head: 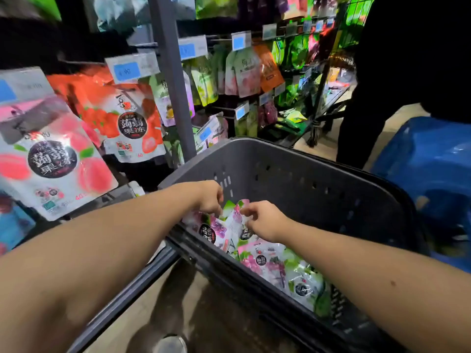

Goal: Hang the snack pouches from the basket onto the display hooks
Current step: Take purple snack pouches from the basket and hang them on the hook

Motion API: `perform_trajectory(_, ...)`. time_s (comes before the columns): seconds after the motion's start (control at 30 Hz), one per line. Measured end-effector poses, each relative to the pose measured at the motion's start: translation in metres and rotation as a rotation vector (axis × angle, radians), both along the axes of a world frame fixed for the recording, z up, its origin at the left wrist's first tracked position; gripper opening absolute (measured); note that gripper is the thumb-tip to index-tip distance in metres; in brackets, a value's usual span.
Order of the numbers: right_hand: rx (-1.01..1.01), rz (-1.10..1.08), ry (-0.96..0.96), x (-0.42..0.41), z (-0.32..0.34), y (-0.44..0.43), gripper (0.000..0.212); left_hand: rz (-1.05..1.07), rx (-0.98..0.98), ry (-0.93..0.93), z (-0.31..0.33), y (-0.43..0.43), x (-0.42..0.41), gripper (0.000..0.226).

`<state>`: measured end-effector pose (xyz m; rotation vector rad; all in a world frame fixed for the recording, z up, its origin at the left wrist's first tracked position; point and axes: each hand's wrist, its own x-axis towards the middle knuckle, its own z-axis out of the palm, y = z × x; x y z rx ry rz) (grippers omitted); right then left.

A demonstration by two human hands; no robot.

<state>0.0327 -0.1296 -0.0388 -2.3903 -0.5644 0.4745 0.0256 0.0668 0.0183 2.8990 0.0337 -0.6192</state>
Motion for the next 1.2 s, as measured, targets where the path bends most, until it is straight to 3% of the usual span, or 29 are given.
perform_trajectory(0.23, -0.079, 0.055, 0.181, 0.016, -0.061, 0.036, 0.049, -0.242, 0.459, 0.344, -0.051, -0.003, 0.038, 0.036)
perform_trajectory(0.43, -0.055, -0.047, 0.279, 0.024, -0.098, 0.061, 0.057, -0.378, 0.702, 0.304, -0.083, -0.006, 0.043, 0.037)
perform_trajectory(0.53, 0.000, -0.110, 0.395, 0.018, -0.107, 0.069, 0.064, -0.376, 0.643, 0.191, -0.090, 0.001, 0.039, 0.054)
perform_trajectory(0.63, 0.118, -0.227, 0.452, 0.023, -0.140, 0.071, 0.068, -0.315, 0.540, 0.125, -0.087, 0.000, 0.040, 0.050)
perform_trajectory(0.7, 0.181, -0.236, 0.459, 0.035, -0.176, 0.066, 0.088, -0.285, 0.475, 0.150, -0.084, -0.003, 0.042, 0.044)
perform_trajectory(0.77, 0.145, -0.240, 0.452, 0.028, -0.139, 0.055, 0.115, -0.265, 0.423, 0.187, -0.085, -0.006, 0.046, 0.040)
perform_trajectory(0.9, 0.092, -0.107, 0.539, 0.033, -0.106, 0.023, 0.081, -0.297, 0.302, 0.255, -0.091, -0.015, 0.058, 0.027)
perform_trajectory(1.03, -0.052, -0.044, 0.559, 0.042, -0.110, 0.002, 0.085, -0.439, 0.346, 0.330, -0.100, -0.036, 0.067, 0.026)
perform_trajectory(1.13, -0.160, -0.067, 0.543, 0.043, -0.114, -0.013, 0.056, -0.498, 0.387, 0.281, -0.118, -0.052, 0.065, 0.025)
perform_trajectory(1.2, -0.263, -0.146, 0.463, 0.046, -0.121, -0.024, 0.025, -0.565, 0.424, 0.256, -0.127, -0.058, 0.065, 0.028)
